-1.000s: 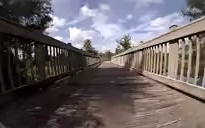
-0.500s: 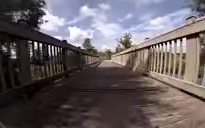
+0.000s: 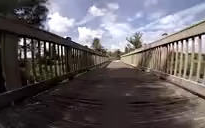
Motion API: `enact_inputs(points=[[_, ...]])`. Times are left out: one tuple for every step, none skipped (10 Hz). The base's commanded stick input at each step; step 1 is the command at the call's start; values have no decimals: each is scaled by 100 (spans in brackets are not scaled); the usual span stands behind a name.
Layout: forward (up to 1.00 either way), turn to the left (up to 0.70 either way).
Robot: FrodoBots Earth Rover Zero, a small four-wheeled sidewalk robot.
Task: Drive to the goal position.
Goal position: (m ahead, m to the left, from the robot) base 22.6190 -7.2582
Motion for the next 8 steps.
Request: enact_inputs(points=[[85,0],[85,0],[85,0],[85,0],[85,0],[85,0],[85,0],[85,0]])
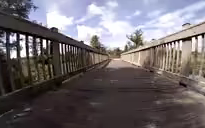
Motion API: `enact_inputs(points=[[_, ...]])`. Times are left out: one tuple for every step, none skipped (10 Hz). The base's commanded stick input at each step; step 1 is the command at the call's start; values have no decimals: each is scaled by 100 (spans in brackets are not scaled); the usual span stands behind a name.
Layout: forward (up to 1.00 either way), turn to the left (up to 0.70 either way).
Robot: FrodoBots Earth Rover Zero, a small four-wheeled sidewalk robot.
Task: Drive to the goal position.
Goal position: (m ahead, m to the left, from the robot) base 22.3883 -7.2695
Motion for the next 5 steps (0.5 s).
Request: enact_inputs(points=[[85,0],[85,0],[85,0],[85,0],[85,0]])
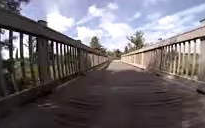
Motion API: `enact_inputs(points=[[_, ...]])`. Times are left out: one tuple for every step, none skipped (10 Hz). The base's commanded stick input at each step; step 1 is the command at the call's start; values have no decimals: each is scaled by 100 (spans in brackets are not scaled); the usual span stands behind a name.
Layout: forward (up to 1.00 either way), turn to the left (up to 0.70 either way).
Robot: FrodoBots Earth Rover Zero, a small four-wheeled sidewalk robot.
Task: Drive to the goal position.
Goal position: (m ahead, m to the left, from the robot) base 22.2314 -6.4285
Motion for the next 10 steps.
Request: enact_inputs(points=[[85,0],[85,0],[85,0],[85,0],[85,0],[85,0],[85,0],[85,0],[85,0],[85,0]])
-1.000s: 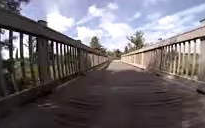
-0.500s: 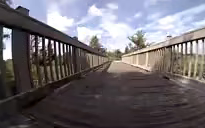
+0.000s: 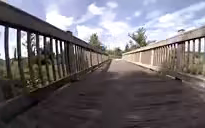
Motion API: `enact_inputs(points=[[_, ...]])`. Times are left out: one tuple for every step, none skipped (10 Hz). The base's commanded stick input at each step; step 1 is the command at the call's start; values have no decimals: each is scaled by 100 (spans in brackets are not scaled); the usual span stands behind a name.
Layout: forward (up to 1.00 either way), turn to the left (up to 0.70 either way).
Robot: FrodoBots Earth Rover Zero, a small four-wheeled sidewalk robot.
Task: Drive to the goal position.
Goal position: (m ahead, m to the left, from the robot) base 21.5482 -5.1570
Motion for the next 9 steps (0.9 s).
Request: enact_inputs(points=[[85,0],[85,0],[85,-19],[85,-34],[85,-34],[85,-34],[85,-23],[85,-1],[85,0]])
